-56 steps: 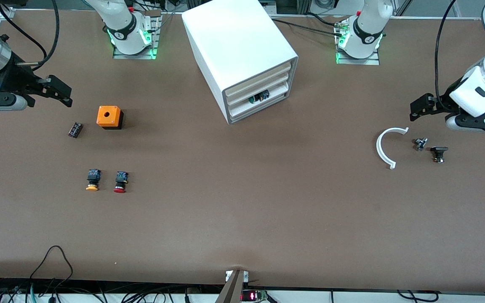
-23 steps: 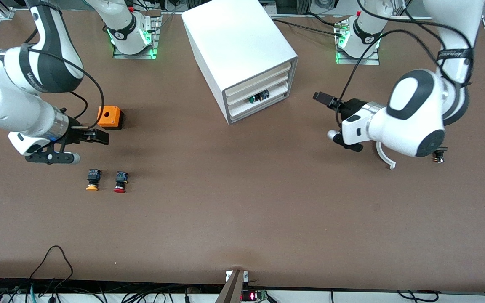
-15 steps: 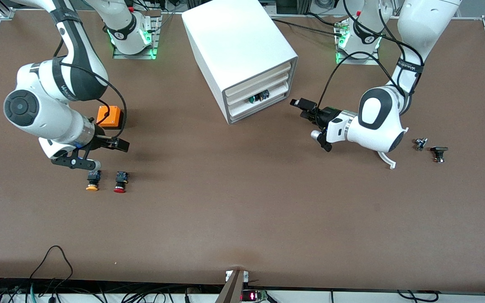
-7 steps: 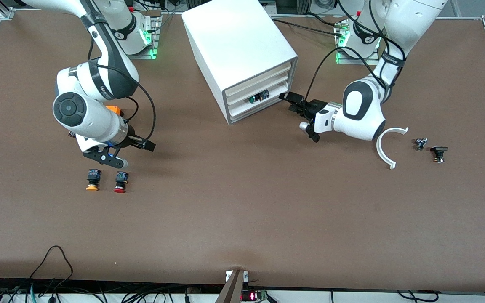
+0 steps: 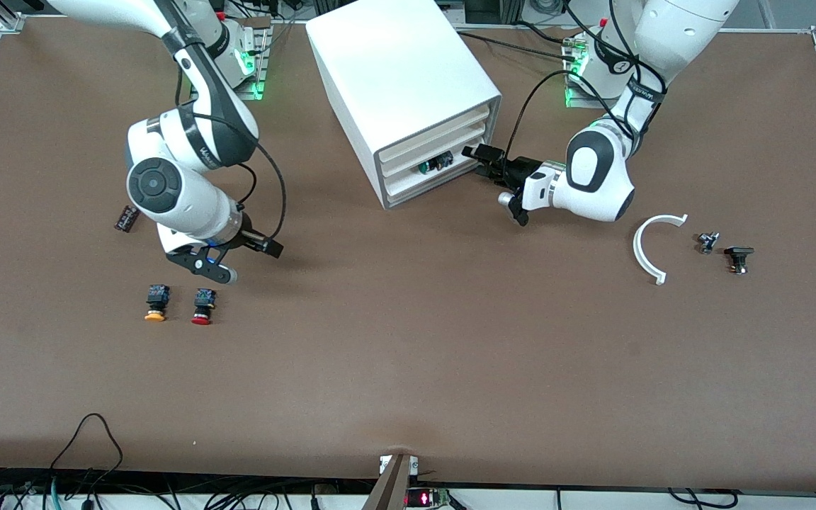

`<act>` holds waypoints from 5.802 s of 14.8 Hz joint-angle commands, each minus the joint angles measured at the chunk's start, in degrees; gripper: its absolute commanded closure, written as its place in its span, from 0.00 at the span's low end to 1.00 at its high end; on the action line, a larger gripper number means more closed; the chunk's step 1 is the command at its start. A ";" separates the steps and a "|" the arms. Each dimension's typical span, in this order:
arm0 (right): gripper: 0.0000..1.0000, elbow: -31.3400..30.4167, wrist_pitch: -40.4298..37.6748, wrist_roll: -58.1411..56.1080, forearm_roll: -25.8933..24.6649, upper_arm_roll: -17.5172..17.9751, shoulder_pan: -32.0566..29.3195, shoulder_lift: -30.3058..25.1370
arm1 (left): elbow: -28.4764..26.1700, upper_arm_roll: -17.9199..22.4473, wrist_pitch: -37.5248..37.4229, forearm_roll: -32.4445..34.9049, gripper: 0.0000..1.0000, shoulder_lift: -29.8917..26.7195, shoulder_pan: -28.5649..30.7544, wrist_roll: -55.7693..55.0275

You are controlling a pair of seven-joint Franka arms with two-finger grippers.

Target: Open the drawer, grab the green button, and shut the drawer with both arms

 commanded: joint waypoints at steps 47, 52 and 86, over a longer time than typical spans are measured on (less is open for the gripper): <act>0.00 40.02 -4.36 54.18 3.75 -0.25 24.84 22.75 | 18.86 4.34 0.93 3.44 1.00 16.21 5.19 13.30; 0.00 40.02 1.09 59.27 3.57 -0.60 28.35 26.88 | 20.53 4.34 0.67 6.62 0.87 15.86 6.87 13.13; 1.00 46.52 -1.87 50.97 3.92 -0.52 27.32 29.27 | 66.22 4.77 -36.42 59.53 0.00 8.82 5.55 -63.95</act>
